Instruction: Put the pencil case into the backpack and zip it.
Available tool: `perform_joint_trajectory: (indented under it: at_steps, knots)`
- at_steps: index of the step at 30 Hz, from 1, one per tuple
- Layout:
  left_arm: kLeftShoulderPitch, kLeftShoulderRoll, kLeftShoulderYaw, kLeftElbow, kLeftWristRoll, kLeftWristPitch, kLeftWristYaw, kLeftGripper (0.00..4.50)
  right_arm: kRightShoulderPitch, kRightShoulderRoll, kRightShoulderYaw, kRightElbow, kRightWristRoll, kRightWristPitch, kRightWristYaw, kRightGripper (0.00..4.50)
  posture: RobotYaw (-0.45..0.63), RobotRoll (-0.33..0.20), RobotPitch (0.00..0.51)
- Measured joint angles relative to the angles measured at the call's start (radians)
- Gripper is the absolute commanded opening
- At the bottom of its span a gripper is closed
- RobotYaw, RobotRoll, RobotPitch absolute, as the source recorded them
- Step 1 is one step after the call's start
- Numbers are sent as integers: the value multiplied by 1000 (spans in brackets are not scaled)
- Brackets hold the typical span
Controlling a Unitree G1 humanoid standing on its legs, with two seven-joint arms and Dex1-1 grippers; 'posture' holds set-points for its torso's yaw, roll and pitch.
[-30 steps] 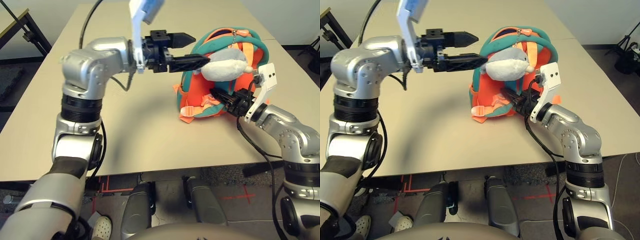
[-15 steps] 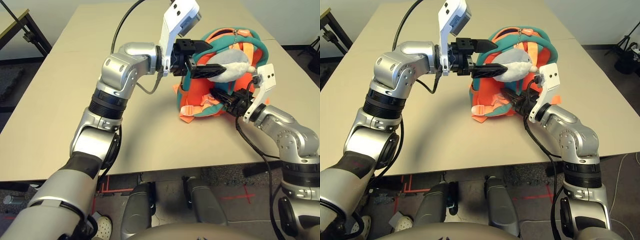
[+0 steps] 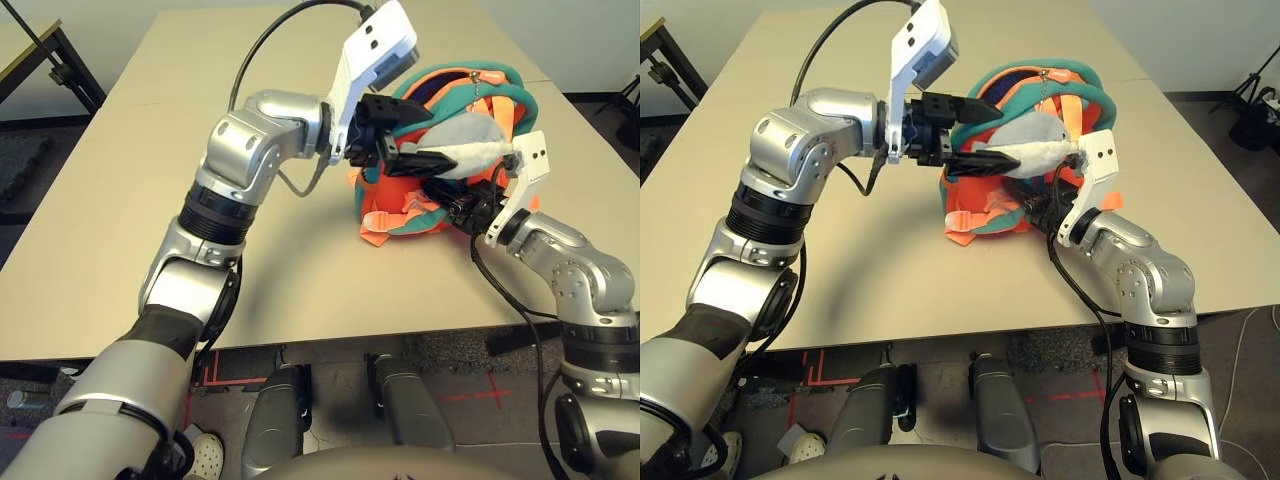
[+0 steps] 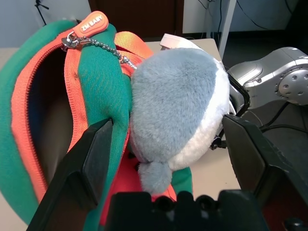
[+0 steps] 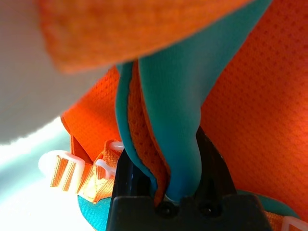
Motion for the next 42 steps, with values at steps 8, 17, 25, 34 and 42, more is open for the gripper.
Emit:
perform_joint_trajectory:
  at_steps: [8,17,25,34,42]
  knots:
    - [3,-14,12,17,22,-4,36,2769,0,7,1,2,-6,0,0,708,-212,0,141]
    - [4,7,21,29,15,16,32,0,-8,13,5,3,-11,-3,6,708,-210,0,143]
    - [-41,190,134,-3,-41,52,-23,0,-12,16,9,6,-12,-14,18,708,-181,0,153]
    - [-11,415,200,-47,-79,121,-67,0,-30,18,27,37,-13,-30,30,708,-167,0,158]
    - [229,543,116,44,-3,41,-111,0,-42,18,36,61,-14,-36,35,708,-156,0,156]
